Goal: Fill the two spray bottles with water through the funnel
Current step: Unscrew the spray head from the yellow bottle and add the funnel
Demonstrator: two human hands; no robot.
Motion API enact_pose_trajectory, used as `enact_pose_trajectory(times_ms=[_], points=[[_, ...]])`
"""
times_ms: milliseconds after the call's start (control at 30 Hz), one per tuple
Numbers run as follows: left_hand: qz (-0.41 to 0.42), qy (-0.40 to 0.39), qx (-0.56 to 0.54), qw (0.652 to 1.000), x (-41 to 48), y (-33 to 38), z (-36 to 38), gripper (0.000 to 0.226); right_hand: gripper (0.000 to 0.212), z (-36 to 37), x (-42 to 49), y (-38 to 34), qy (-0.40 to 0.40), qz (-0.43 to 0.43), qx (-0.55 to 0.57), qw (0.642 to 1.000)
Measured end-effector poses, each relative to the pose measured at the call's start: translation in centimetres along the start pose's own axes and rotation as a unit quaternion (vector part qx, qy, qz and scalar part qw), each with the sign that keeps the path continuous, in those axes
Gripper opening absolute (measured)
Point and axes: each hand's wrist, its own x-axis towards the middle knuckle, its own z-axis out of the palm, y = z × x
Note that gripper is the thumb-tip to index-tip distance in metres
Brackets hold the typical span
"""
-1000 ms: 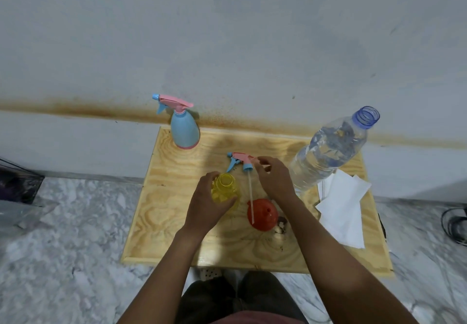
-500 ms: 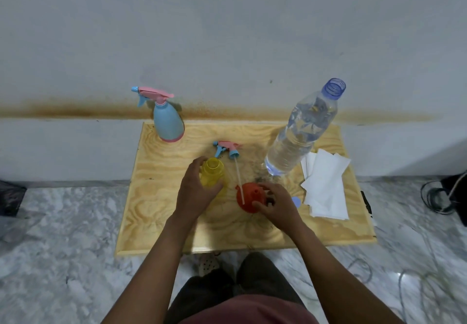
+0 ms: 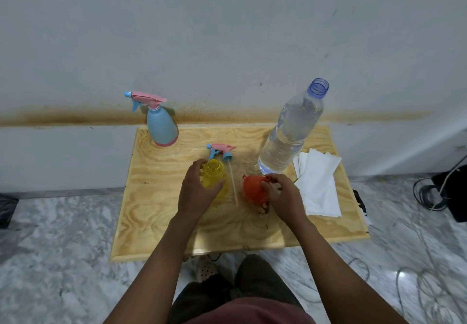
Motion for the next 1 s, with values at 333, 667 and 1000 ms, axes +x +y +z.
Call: enact_pose_trajectory(times_ms=[333, 667, 1000], points=[[0.074, -0.029, -0.006, 0.997, 0.0, 1.6, -2.6, 0.089, 0.014, -3.8, 1.5, -7.6, -0.053, -0.114, 0.109, 0.986], [0.12, -0.048, -0.092, 0.987, 0.5, 8.3, -8.7, 0.02, 0.039, -3.1, 1.9, -14.2, -0.232, -0.01, 0.251, 0.94], [0.046, 0.055, -0.106, 0.992, 1.1, 7.9, -8.4, 0.004, 0.045, -3.4, 1.7, -14.4, -0.255, 0.025, 0.25, 0.934]])
